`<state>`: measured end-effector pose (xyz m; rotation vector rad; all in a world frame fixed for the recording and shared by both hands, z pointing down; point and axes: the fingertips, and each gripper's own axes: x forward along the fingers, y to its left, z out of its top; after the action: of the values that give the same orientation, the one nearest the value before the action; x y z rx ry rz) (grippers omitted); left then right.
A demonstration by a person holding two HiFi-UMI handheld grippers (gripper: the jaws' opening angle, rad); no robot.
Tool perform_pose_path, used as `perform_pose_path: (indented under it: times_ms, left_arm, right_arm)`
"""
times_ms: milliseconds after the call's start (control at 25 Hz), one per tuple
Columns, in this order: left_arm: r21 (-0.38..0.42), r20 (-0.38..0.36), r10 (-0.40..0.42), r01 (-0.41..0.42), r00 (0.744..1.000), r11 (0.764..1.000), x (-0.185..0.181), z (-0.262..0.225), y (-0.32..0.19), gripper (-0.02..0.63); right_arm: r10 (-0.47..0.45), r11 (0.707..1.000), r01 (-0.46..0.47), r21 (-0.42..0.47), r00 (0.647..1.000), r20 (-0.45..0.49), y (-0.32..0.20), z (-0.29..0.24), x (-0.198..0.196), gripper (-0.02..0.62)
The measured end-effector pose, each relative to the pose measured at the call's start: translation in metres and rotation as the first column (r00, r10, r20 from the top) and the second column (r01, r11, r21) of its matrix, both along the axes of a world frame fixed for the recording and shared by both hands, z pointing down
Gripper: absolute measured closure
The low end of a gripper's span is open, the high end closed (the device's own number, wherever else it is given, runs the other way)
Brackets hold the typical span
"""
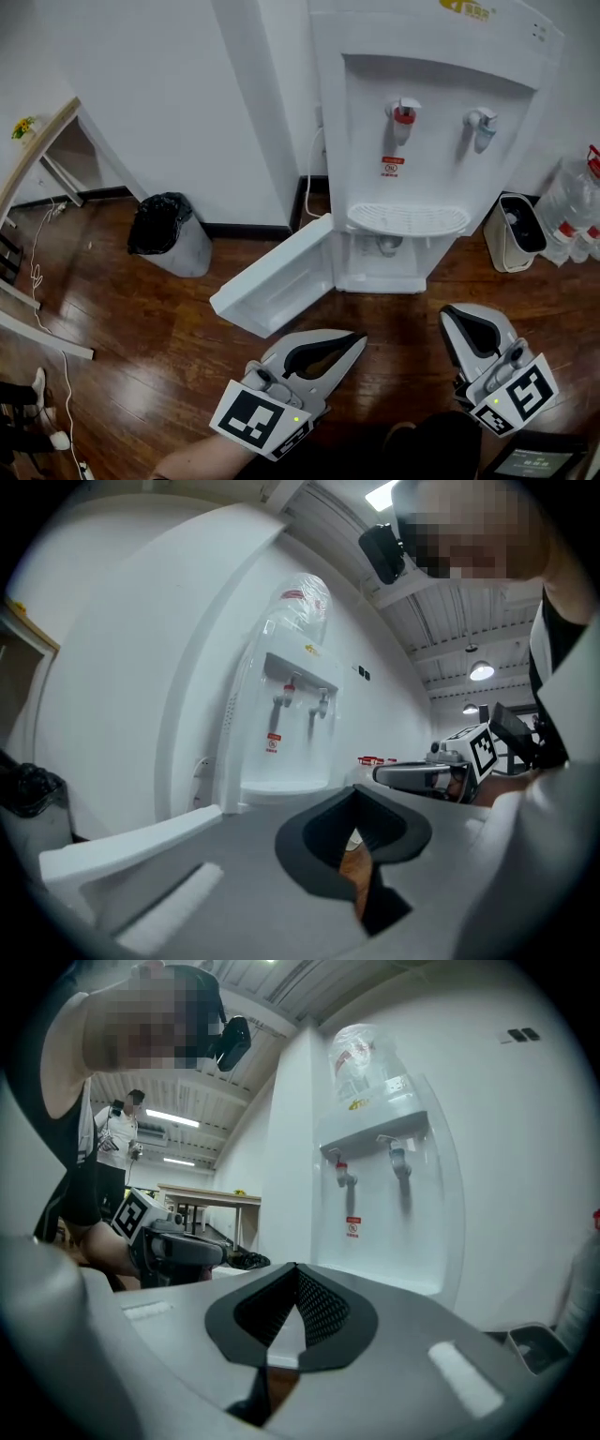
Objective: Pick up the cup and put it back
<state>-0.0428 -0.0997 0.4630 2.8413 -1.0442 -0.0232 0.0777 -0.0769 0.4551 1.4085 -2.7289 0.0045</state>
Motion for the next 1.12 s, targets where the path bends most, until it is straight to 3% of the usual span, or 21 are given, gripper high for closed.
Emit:
perform_pose_path:
  times_ms: [200, 440, 640, 800, 1120]
  left_arm:
    - [0.015, 0.01, -0.053, 0.053, 0.999, 0.998, -0.015, 0.009, 0.0, 0.604]
    - [-0.011, 0.071, -0.038, 0.039, 0.997, 0.999, -0.012, 0.035, 0.0, 0.604]
    - [-0.016, 0.073, -0.041, 0.042, 0.996, 0.999, -0.008, 0.04, -0.003, 0.604]
    - [-0.082, 0.035, -0.068, 0.071, 0.997, 0.994, -0.006, 0.046, -0.004, 0.604]
    - [-0.083, 0.086, -0.103, 0.11, 0.991, 0.99, -0.008, 0.066, -0.013, 0.604]
  right_arm:
    - [0.007, 1.0, -0.007, 0.011, 1.0, 0.021, -0.001, 0.011, 0.003, 0.595]
    - [0.012, 1.0, -0.012, -0.008, 0.997, 0.071, -0.002, 0.02, 0.008, 0.595]
    - [0.013, 1.0, -0.013, -0.009, 0.998, 0.067, -0.006, 0.024, 0.012, 0.595]
    - [0.02, 1.0, -0.018, -0.025, 0.997, 0.069, -0.011, 0.03, 0.018, 0.595]
    - [0.029, 0.999, -0.026, -0.04, 0.997, 0.073, -0.037, 0.072, 0.03, 0.595]
